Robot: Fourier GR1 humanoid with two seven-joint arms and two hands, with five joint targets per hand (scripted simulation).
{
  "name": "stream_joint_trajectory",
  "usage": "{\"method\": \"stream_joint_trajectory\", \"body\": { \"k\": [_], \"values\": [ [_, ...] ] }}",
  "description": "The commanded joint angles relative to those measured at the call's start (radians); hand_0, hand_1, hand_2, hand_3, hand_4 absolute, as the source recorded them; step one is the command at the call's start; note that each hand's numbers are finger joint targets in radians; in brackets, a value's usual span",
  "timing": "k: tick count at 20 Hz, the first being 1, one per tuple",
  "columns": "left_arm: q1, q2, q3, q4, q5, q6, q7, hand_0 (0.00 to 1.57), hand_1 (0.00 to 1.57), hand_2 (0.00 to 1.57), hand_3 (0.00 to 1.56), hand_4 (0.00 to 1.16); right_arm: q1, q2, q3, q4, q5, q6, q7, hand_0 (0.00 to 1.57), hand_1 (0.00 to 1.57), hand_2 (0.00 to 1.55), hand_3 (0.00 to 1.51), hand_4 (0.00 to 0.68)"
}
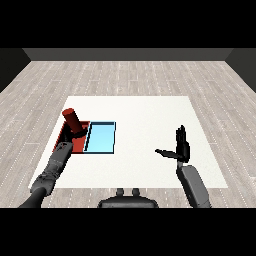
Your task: Pick the red can and put it in the red box
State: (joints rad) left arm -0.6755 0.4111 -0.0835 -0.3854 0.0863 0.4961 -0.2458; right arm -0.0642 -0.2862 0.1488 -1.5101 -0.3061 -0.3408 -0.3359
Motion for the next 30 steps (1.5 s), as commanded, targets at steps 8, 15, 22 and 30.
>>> {"method": "stream_joint_trajectory", "body": {
  "k": [8,15,22,30],
  "values": [
    [-0.081,0.001,0.024,0.332,-0.027,0.002,0.176,0.68,0.68,0.69,0.12,0.77,-0.063,0.060,-0.005,0.135,0.019,-0.006,-0.051,0.00,0.00,0.00,0.00,0.000],
    [-0.035,0.047,0.062,0.369,0.004,-0.133,0.187,0.00,0.00,0.00,0.00,0.00,-0.059,0.039,-0.056,0.151,-0.017,0.055,-0.099,0.00,0.00,0.00,0.00,0.000],
    [-0.075,0.062,0.034,0.353,-0.033,-0.133,0.199,0.00,0.00,0.00,0.00,0.00,-0.086,0.068,-0.059,0.134,-0.015,0.034,-0.071,0.00,0.00,0.00,0.00,0.000],
    [-0.041,0.067,0.175,0.166,0.099,-0.154,-0.172,1.40,1.40,1.29,0.00,0.00,-0.076,0.062,-0.063,0.120,-0.032,0.098,-0.107,0.00,0.00,0.00,0.00,0.000]
  ]
}}
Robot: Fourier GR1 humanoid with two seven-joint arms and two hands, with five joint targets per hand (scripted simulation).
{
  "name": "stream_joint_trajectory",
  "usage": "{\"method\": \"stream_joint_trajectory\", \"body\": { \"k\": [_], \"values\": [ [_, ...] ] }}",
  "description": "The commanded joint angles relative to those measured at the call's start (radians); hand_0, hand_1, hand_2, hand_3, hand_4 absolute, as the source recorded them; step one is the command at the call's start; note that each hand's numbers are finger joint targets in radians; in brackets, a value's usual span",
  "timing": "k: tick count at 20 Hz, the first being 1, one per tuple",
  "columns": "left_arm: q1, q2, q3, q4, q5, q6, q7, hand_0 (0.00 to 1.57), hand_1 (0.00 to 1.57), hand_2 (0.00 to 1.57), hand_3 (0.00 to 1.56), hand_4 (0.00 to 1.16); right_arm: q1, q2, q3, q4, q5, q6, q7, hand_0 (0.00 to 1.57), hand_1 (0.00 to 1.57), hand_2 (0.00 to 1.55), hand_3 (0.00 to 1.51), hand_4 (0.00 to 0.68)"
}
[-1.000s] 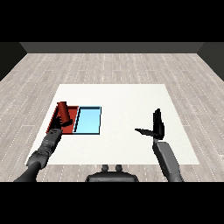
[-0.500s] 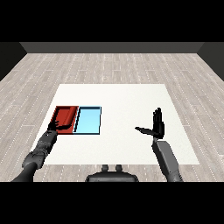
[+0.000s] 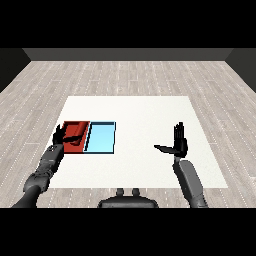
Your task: Pick the red can and put it in the red box
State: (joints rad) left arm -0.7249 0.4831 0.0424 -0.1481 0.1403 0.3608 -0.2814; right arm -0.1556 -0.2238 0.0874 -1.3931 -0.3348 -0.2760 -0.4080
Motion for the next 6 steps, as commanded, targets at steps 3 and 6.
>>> {"method": "stream_joint_trajectory", "body": {
  "k": [3,6],
  "values": [
    [0.004,-0.011,0.077,-0.165,0.089,-0.161,-0.202,0.22,0.22,0.00,0.00,0.00,0.040,-0.007,0.036,-0.059,0.004,0.052,-0.004,0.00,0.00,0.00,0.00,0.000],
    [0.102,-0.090,0.077,-0.286,0.121,-0.208,-0.311,0.00,0.00,0.00,0.00,0.00,0.064,-0.019,0.022,-0.075,-0.016,0.083,-0.017,0.00,0.00,0.00,0.00,0.000]
  ]
}}
